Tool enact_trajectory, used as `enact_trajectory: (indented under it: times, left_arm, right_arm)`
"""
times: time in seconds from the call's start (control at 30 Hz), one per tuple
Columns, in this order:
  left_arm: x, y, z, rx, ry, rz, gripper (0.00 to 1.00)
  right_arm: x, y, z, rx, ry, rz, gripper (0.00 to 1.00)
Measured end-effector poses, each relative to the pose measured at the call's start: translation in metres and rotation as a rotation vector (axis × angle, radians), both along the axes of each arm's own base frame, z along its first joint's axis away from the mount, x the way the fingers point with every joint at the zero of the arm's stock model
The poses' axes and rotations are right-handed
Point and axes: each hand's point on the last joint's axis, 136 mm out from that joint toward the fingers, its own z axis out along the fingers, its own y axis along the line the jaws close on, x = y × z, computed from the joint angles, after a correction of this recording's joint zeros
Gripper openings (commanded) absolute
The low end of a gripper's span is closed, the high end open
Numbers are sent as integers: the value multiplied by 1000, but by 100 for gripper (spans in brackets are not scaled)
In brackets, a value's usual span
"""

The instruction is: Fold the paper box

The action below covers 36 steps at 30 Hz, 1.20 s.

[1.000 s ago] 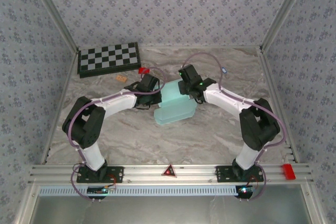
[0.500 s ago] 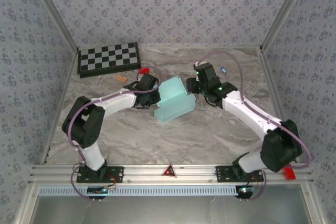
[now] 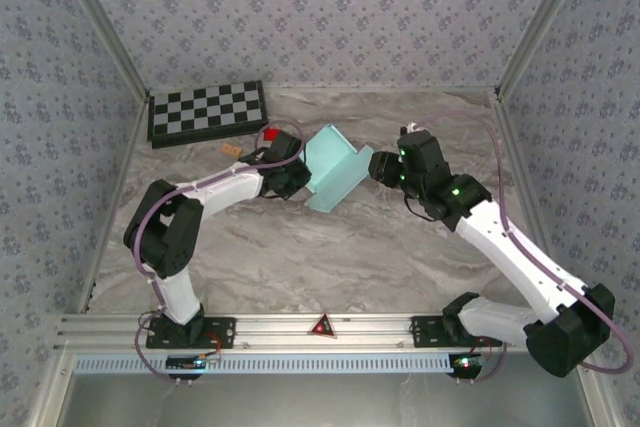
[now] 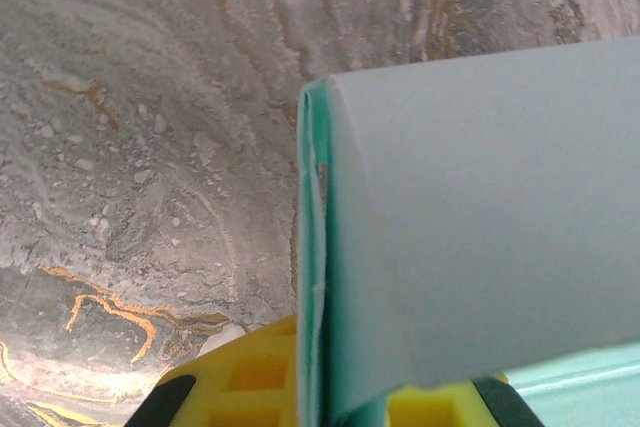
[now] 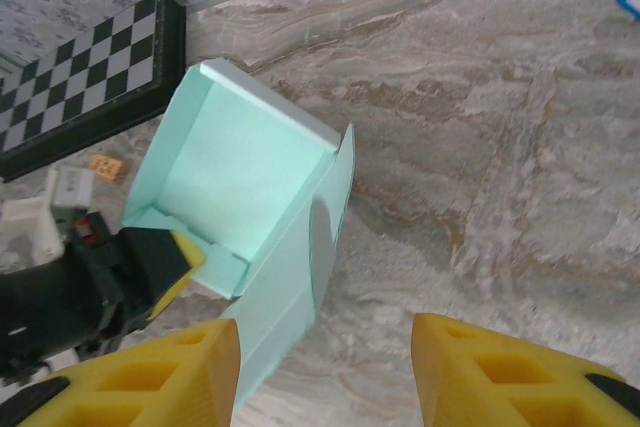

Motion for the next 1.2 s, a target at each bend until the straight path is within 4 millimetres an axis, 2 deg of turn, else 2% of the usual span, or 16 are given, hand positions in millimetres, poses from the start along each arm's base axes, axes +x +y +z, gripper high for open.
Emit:
enact_trajectory:
  times: [0.17, 0.43, 0.77, 1.0, 1.2]
  left_arm:
    - [-2, 0, -3, -37, 59, 90, 0]
    - [-13, -4, -3, -58, 145, 180, 0]
    - [-18, -3, -6, -65, 175, 217, 0]
    - [-18, -4, -5, -67, 175, 222, 0]
    - [-18, -3, -6, -69, 177, 226, 0]
  right_arm:
    - [-8, 10, -5, 84, 54, -1, 51]
    - [-16, 43, -26, 149, 152, 52, 51]
    - [-11, 55, -36, 179, 173, 56, 50]
    - [-3, 63, -55, 163, 212, 52, 42]
    - [0, 63, -64, 154, 233, 37, 25]
